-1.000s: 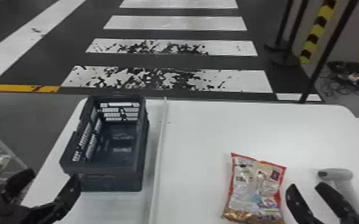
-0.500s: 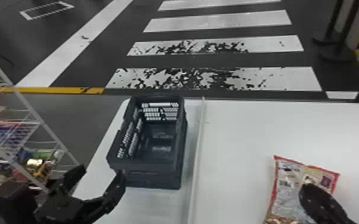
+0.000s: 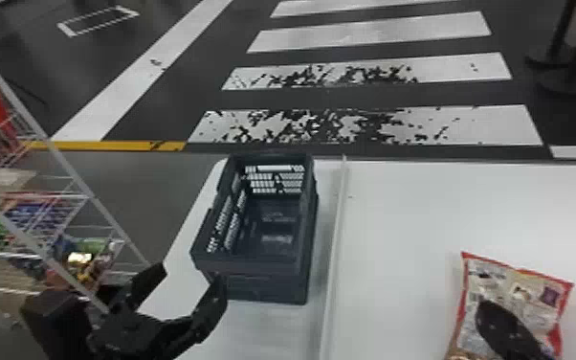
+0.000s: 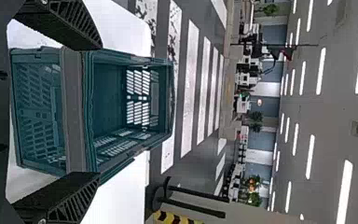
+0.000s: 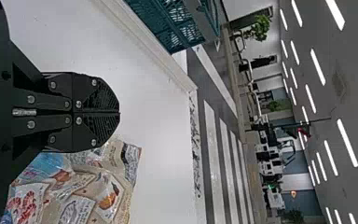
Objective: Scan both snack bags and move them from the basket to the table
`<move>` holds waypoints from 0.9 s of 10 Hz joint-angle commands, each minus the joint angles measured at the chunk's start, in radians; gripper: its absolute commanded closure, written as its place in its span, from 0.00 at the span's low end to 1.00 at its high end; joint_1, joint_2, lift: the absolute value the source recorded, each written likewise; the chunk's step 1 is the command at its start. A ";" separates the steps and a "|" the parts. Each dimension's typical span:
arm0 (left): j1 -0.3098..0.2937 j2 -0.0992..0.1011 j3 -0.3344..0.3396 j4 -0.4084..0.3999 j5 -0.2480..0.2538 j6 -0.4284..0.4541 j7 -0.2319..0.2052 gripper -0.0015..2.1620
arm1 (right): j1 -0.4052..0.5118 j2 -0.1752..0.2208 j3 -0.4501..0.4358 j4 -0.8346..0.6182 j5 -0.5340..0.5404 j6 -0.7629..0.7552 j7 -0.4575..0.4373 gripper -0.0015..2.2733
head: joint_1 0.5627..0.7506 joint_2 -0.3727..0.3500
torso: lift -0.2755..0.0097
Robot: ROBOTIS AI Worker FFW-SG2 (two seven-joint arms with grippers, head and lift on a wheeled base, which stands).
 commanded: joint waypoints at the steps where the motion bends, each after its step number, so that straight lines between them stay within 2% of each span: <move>1: 0.000 0.002 -0.004 0.010 -0.004 -0.019 -0.008 0.01 | -0.007 -0.002 -0.018 0.032 0.004 -0.002 0.004 0.99 | 0.70 0.88 | 0.62; 6: -0.002 0.002 -0.038 0.012 -0.022 -0.031 -0.014 0.01 | 0.003 -0.015 -0.102 0.061 -0.001 -0.033 0.058 0.99 | 0.70 0.78 | 0.62; 9: -0.009 0.005 -0.056 0.012 -0.036 -0.031 -0.014 0.01 | 0.004 -0.015 -0.131 0.067 -0.007 -0.033 0.060 0.99 | 0.70 0.71 | 0.62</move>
